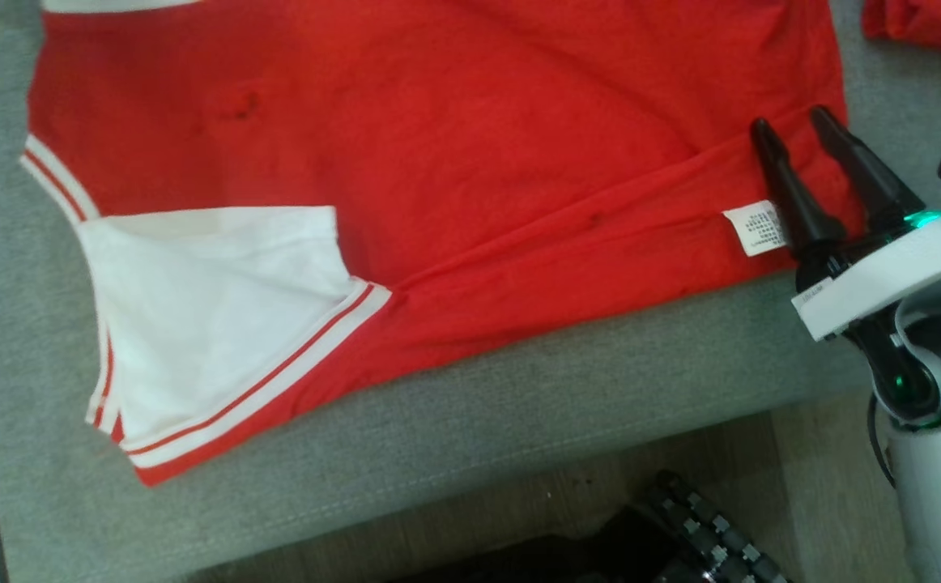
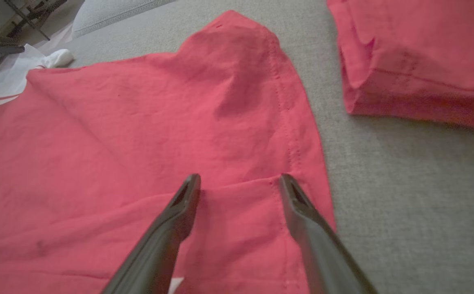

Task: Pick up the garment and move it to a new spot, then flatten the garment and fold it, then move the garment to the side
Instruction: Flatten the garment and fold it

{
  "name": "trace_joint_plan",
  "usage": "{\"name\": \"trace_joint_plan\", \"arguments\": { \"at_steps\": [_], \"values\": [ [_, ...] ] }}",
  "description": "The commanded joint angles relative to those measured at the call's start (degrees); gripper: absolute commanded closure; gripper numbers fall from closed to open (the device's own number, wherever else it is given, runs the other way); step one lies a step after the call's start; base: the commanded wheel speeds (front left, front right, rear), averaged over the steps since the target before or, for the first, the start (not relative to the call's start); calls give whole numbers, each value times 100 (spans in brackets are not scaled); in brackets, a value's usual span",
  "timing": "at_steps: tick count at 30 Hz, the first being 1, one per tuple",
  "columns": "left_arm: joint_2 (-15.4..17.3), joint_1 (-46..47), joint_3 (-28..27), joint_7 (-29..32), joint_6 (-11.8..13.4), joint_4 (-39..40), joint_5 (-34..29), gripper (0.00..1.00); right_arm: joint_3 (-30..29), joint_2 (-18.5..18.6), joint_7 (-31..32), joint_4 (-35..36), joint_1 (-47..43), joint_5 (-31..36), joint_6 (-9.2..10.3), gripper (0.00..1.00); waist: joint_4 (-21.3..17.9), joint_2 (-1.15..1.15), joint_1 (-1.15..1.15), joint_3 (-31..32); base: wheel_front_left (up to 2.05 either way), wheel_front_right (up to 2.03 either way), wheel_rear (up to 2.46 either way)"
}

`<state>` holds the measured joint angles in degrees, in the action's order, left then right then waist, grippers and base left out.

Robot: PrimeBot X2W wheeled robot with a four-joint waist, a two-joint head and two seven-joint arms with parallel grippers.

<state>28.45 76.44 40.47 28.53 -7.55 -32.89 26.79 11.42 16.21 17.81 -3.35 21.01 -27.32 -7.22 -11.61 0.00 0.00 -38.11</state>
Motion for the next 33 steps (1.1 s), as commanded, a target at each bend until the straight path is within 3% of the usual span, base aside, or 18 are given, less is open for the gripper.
{"name": "trace_joint_plan", "arguments": {
  "at_steps": [1,8,9,10,12,18,22,33],
  "values": [
    [264,340,-118,-60,8,59,-31,0,84,23,-54,114,-32,-56,-26,0,-63,0,0,-48,0,0,0],
    [274,509,171,-20,7,-293,284,0,151,74,-168,-57,82,-129,-26,0,-177,0,0,-61,0,0,0],
    [298,533,222,-10,7,-319,305,15,170,79,-173,-75,107,-140,-26,0,-198,0,0,-62,0,0,0],
    [322,558,263,-9,7,-346,326,51,188,85,-177,-86,136,-151,-26,0,-218,0,0,-64,0,0,0],
    [371,614,309,-51,7,-414,349,98,227,100,-187,-98,214,-164,-26,0,-264,0,0,-70,0,0,0],
    [429,693,406,-312,7,-638,400,100,308,219,-79,-68,661,-159,-26,0,-326,0,0,-37,0,0,0],
    [438,716,530,-620,7,-651,457,100,396,308,406,-251,1381,-64,-26,0,-291,0,0,37,0,0,0],
    [174,881,1032,-1020,7,-598,728,100,983,689,1978,-2085,3526,457,-26,0,147,0,0,145,0,0,0]
  ]
}}
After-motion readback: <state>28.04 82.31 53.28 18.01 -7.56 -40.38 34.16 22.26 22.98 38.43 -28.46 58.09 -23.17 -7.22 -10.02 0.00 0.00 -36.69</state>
